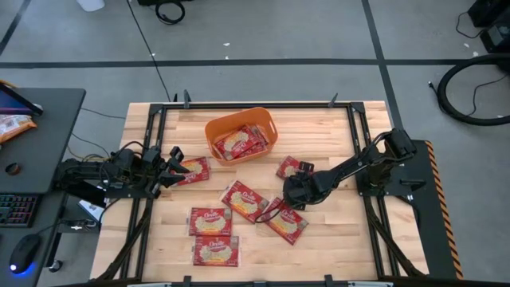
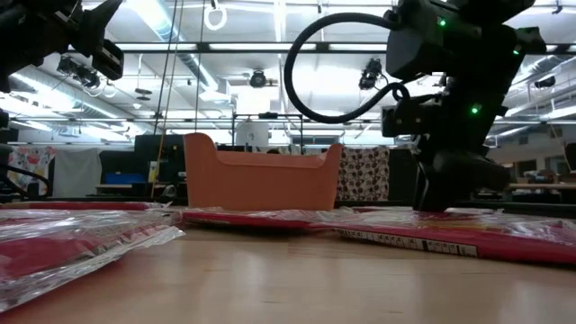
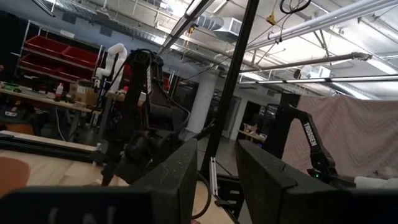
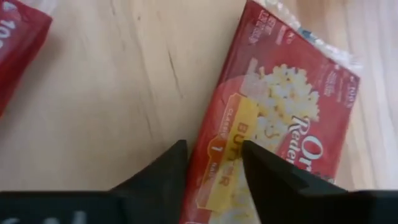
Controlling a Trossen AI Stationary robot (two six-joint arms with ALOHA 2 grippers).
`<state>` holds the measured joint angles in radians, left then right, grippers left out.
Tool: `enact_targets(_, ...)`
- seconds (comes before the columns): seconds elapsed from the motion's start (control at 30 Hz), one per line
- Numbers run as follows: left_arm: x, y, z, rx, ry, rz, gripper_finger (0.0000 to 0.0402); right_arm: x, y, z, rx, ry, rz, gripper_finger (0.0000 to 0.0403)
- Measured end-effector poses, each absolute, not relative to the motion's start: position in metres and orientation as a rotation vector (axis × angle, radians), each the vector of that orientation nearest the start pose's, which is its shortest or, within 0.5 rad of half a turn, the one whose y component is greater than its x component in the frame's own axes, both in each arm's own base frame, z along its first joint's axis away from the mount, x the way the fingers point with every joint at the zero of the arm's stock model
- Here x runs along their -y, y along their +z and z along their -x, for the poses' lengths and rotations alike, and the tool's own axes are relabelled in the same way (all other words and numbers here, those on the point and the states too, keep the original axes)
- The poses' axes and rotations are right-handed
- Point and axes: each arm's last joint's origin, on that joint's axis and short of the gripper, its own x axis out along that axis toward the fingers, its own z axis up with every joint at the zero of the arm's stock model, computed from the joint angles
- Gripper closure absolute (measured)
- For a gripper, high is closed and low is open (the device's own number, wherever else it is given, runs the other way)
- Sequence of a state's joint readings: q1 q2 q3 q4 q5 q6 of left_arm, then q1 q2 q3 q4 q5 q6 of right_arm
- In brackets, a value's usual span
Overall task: Sort popcorn bags into baskets
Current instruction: Put the popcorn bag into the orange bin
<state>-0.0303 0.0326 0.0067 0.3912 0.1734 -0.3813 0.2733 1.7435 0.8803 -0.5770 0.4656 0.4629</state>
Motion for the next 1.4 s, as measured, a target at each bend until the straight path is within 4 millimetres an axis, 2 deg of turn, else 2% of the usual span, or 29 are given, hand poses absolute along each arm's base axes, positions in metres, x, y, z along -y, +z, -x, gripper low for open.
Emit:
enact_targets(0.3,0.008,0.2,-0.092,0.322,-0.268,0.35,0.0285,-0.066,0.127,-0.278,-1.287,-0.406,0.147,0.0392)
enact_targets(0.4,0.008,0.2,-0.092,0.322,-0.268,0.35,0.0285,-0.073,0.138,-0.284,-1.284,-0.396,0.17,0.0391)
enact_targets(0.53,0.008,0.2,-0.092,0.322,-0.268,0.35,0.0285,-0.086,0.163,-0.298,-1.224,-0.36,0.251,0.0396)
enact_targets(0.7,0.008,0.2,-0.092,0.322,-0.268,0.35,0.0285,-0.109,0.195,-0.315,-1.105,-0.256,0.461,0.0396)
enact_targets(0.87,0.008,0.2,-0.092,0.322,-0.268,0.35,0.0285,-0.116,0.219,-0.329,-0.983,-0.263,0.67,0.0398)
enact_targets(1.07,0.008,0.2,-0.092,0.322,-0.268,0.35,0.0285,-0.105,0.229,-0.347,-0.892,-0.245,0.818,0.0398)
enact_targets(1.3,0.008,0.2,-0.092,0.323,-0.268,0.35,0.0285,-0.072,0.234,-0.366,-0.851,-0.215,0.835,0.0398)
enact_targets(1.4,0.008,0.2,-0.092,0.322,-0.268,0.349,0.0285,-0.058,0.231,-0.376,-0.837,-0.197,0.852,0.0398)
